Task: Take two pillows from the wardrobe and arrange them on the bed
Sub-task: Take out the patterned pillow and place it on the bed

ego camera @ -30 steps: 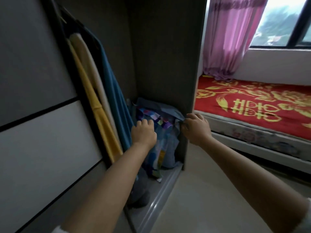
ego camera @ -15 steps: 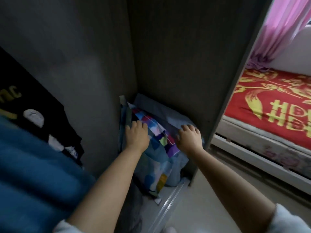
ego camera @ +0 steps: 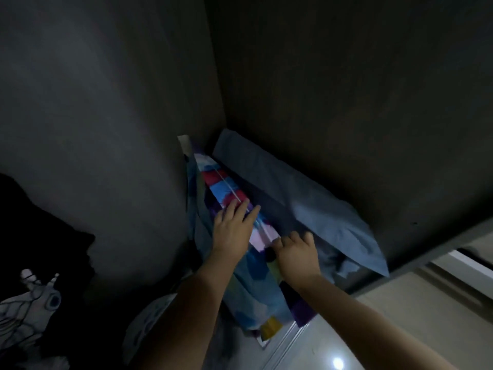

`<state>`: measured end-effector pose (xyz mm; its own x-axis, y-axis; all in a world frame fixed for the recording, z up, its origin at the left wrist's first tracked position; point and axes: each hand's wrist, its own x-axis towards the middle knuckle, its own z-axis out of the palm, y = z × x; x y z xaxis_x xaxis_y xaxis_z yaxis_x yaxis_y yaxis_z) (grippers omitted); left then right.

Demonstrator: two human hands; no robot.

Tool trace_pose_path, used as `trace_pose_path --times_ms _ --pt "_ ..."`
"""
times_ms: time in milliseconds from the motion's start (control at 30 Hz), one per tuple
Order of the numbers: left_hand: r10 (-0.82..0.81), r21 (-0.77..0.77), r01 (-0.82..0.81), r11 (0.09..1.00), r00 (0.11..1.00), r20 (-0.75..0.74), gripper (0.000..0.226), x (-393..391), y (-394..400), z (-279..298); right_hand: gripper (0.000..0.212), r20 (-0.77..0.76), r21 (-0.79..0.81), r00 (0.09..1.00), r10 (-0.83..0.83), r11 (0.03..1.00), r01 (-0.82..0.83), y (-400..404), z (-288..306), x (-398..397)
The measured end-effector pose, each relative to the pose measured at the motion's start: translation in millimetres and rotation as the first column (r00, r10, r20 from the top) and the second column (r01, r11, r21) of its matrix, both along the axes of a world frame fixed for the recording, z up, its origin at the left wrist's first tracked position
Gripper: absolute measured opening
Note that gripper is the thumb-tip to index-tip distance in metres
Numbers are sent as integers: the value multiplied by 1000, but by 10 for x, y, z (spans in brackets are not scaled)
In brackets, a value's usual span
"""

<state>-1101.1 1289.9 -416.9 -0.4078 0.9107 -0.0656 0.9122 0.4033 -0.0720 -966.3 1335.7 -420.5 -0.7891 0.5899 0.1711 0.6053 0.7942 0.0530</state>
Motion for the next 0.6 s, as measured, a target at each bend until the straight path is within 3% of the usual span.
trace_pose_path --times_ms 100,167,200,267,400,500,600 --pt "-106 8 106 994 994 -12 34 26 -18 172 9 -14 49 995 104 993 -103 -150 147 205" --pt "-280 104 296 949 948 -151 18 114 -154 338 21 -37 17 989 141 990 -141 -300 252 370" --pt "-333 103 358 928 921 -203 22 165 -241 454 25 -46 15 988 144 989 -144 -365 323 460" --pt "-412 157 452 878 881 -230 33 288 -438 649 13 -37 -3 989 143 990 -144 -490 526 662" --pt "-498 313 534 785 845 -193 29 695 -743 1021 31 -91 -100 996 20 995 -29 -777 994 1194" --pt "-515 421 525 739 844 -148 29 1148 -838 1372 18 -201 -108 972 -122 989 102 -929 1407 1727" --pt "-599 574 544 611 793 -113 24 1736 -745 1752 6 -317 58 930 -188 974 217 -933 1834 2345"
